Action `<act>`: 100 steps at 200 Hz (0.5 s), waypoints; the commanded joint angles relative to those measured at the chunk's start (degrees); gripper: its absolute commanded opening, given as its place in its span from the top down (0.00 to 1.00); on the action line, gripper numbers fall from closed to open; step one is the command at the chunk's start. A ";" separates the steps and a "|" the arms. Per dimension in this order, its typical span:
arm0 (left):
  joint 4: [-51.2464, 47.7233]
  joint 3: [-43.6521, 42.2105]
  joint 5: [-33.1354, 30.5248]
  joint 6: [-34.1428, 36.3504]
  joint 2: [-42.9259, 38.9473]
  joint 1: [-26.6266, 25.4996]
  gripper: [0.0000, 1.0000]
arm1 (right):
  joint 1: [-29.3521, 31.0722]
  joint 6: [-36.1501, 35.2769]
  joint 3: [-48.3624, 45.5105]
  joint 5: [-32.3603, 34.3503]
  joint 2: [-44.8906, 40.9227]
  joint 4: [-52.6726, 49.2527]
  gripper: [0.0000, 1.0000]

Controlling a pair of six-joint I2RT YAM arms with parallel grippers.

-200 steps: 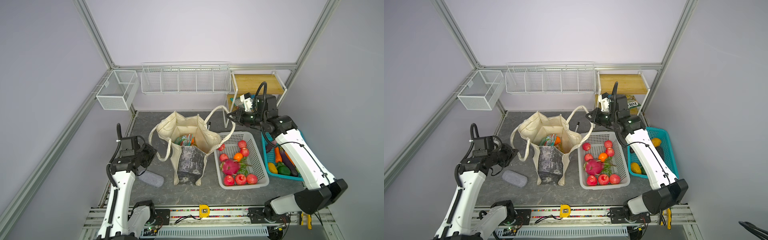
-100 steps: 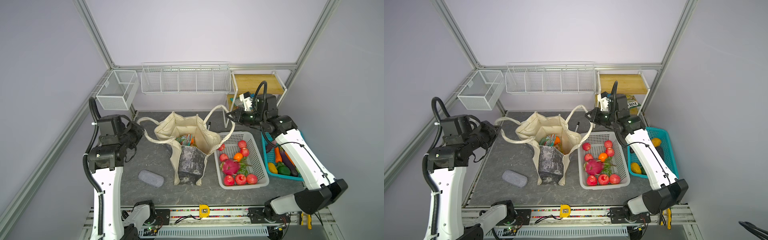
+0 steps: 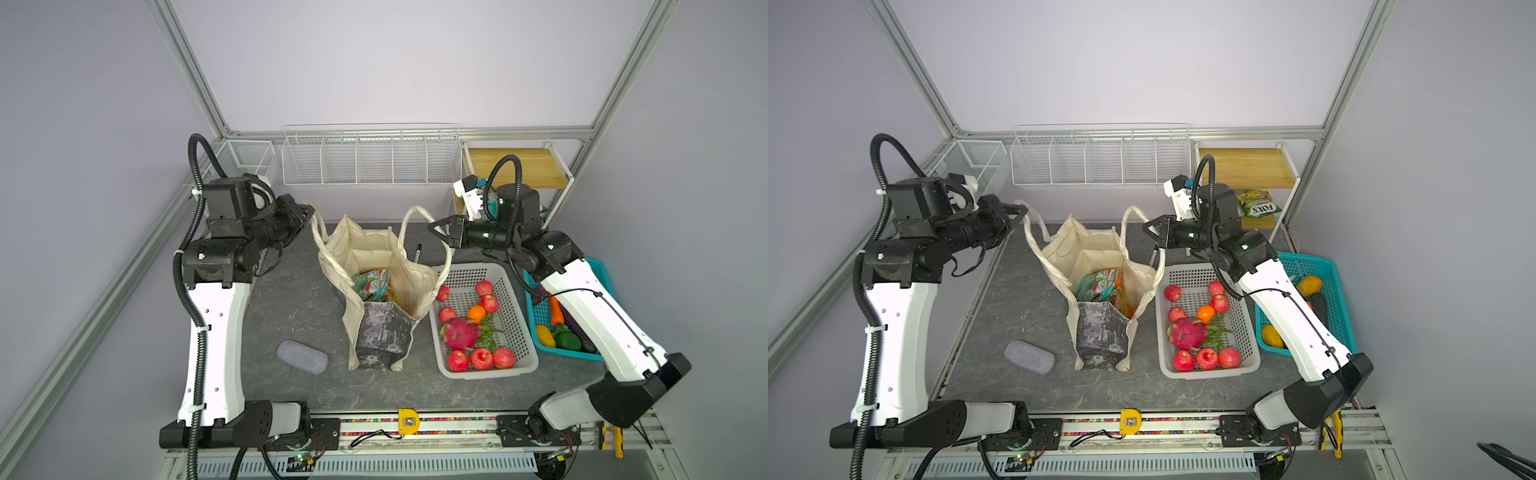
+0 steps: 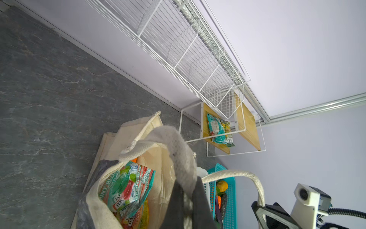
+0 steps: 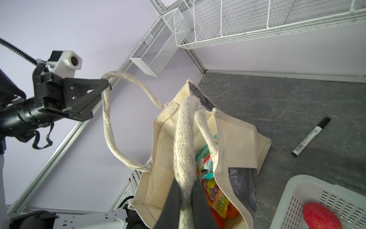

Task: Place the food into the grocery bag and tie it
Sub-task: 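Raise both rope handles, bringing the left gripper toward the right gripper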

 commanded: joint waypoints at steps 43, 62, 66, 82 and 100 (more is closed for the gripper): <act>4.75 10.35 7.20 2.88 6.47 -5.91 0.99 | 3.06 -3.75 2.26 -3.26 2.20 6.91 0.93; 4.74 12.82 7.83 2.86 8.73 -7.69 0.99 | 4.15 -3.92 2.66 -4.33 3.45 8.04 0.93; 4.74 13.29 7.98 2.81 9.18 -8.05 0.99 | 4.40 -3.93 2.75 -4.55 3.76 8.39 0.93; 4.97 14.75 8.47 2.67 10.88 -9.69 1.00 | 5.28 -3.63 3.21 -5.22 5.06 10.29 0.93; 5.63 15.27 9.11 2.03 12.19 -11.48 1.00 | 5.86 -2.26 4.09 -6.11 6.77 13.12 0.93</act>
